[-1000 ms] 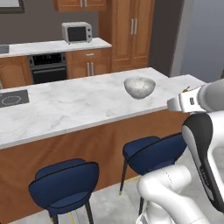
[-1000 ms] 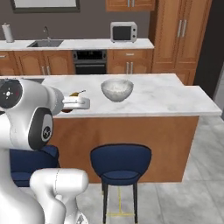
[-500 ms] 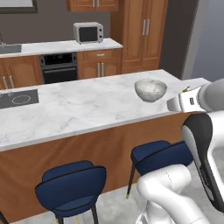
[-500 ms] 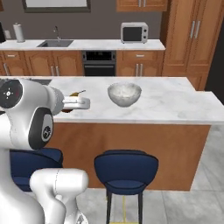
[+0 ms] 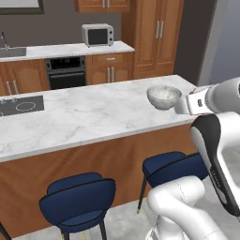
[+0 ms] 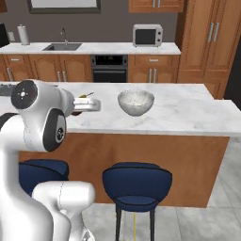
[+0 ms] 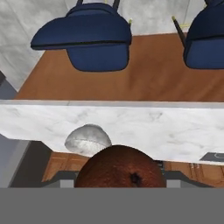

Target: Retrieve the pear and peach from the fridge and place them into the bowl on the dining table.

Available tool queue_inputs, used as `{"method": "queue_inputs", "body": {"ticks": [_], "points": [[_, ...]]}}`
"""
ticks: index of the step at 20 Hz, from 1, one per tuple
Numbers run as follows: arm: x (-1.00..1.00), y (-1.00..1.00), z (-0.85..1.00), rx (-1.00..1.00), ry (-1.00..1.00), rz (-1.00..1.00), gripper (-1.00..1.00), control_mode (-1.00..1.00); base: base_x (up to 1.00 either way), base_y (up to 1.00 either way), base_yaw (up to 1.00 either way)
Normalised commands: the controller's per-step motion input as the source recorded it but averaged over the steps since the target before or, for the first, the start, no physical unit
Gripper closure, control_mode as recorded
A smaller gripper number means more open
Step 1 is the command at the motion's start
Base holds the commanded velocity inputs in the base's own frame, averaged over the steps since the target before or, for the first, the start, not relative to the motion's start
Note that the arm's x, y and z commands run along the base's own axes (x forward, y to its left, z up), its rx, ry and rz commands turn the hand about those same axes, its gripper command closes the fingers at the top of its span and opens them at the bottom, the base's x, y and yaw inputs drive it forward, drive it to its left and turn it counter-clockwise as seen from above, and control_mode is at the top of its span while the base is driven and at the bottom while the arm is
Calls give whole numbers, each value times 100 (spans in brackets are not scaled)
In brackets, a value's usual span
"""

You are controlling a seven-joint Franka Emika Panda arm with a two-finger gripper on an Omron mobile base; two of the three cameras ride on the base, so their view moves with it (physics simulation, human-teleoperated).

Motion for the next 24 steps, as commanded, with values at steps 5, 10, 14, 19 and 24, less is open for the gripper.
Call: {"method": "queue_inputs", "body": {"ticks": [5, 10, 14, 19, 24], "points": [[43, -1, 0, -1, 3, -1, 100, -100, 0, 0, 0], [48, -11, 0, -2, 12, -8, 100, -100, 0, 0, 0], [59, -27, 0, 0, 13, -9, 100, -100, 0, 0, 0], [62, -29, 0, 0, 9, -5, 100, -100, 0, 0, 0], [67, -16, -8, 0, 3, 0, 100, -100, 0, 0, 0]]}}
